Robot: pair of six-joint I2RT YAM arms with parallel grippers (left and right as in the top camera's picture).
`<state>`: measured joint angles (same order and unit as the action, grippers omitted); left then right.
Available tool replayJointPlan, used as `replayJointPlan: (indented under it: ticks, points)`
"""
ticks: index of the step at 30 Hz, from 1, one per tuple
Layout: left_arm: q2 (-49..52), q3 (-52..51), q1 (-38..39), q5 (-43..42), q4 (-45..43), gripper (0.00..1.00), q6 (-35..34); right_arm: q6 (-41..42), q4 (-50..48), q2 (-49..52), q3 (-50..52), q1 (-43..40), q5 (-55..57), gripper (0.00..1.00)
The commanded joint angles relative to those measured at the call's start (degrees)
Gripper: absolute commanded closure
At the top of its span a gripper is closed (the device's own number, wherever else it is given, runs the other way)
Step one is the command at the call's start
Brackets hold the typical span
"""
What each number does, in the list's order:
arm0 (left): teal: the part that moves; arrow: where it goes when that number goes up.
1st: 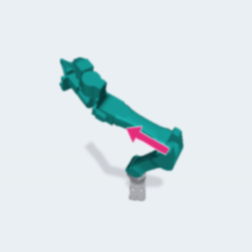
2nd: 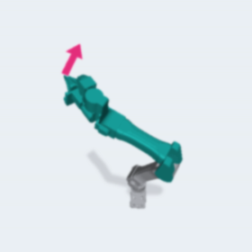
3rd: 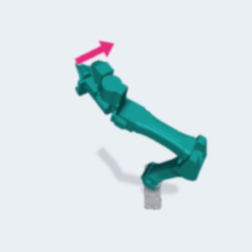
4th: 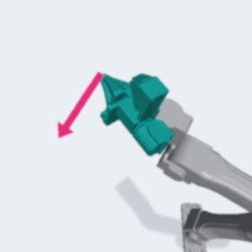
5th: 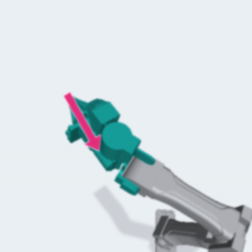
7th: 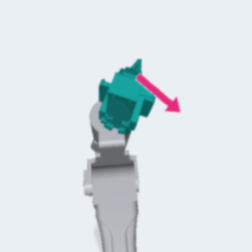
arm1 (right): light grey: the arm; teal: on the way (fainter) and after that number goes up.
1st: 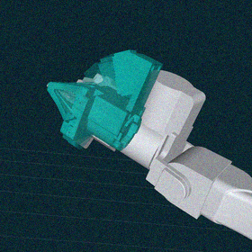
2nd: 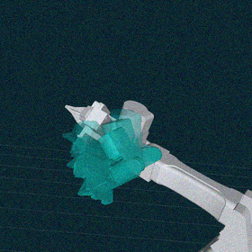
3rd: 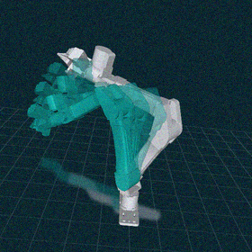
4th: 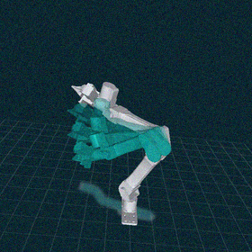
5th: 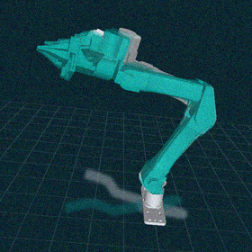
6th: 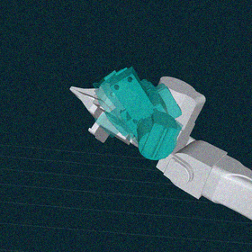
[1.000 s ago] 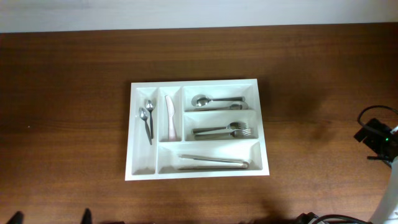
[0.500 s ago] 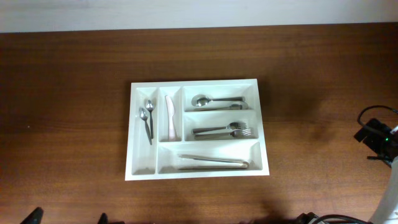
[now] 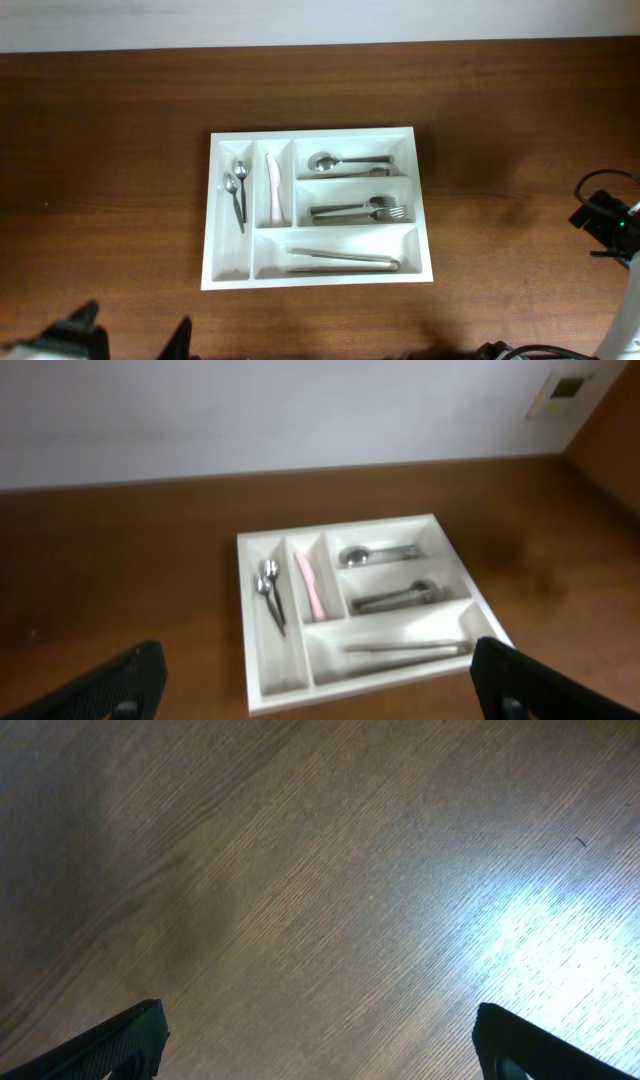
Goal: Pack container
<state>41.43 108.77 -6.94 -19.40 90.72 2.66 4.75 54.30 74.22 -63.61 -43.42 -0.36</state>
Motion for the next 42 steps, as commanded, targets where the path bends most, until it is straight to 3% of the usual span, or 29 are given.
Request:
replayJointPlan:
  ticks: [1,11,19,24,26,27,29,31,35,42]
  points:
    - [-0.22,-4.76,-0.37,-2.47,-5.07,0.01,-0.52,0.61,-0.15,0.15,-0.02,-0.26,-0.31,0.01]
    - [-3.89,-24.92,-0.35,-5.68,-28.17,0.01,-0.48,0.59,-0.15,0.15,-0.02,-0.26,-0.31,0.01]
    - [-17.90,-51.17,1.95,-2.75,-51.06,0.01,5.25,0.59,-0.15,0.15,-0.02,-0.26,-0.31,0.01]
    - [-26.05,-67.36,2.97,-0.22,-67.67,0.01,5.07,0.59,-0.15,0.15,-0.02,-0.26,-0.31,0.01]
    - [-28.09,-71.76,3.23,1.92,-72.35,0.01,2.67,0.59,-0.15,0.15,-0.02,-0.26,-0.31,0.01]
    - [-29.53,-74.75,3.54,7.41,-74.53,0.01,-4.76,0.59,-0.13,0.15,-0.02,-0.26,-0.31,0.01]
    - [-30.69,-76.81,4.11,14.14,-74.49,0.01,-14.10,0.59,-0.15,0.15,-0.02,-0.26,-0.31,0.01]
    - [-31.32,-78.25,4.66,17.84,-74.51,0.01,-17.64,0.59,-0.15,0.15,-0.02,-0.26,-0.31,0.01]
    - [-31.47,-80.87,6.21,22.40,-74.62,0.01,-16.00,0.59,-0.15,0.15,-0.02,-0.26,-0.31,0.01]
    - [-33.46,-86.90,6.80,22.18,-75.17,0.01,-12.83,0.61,-0.15,0.15,-0.02,-0.26,-0.31,0.01]
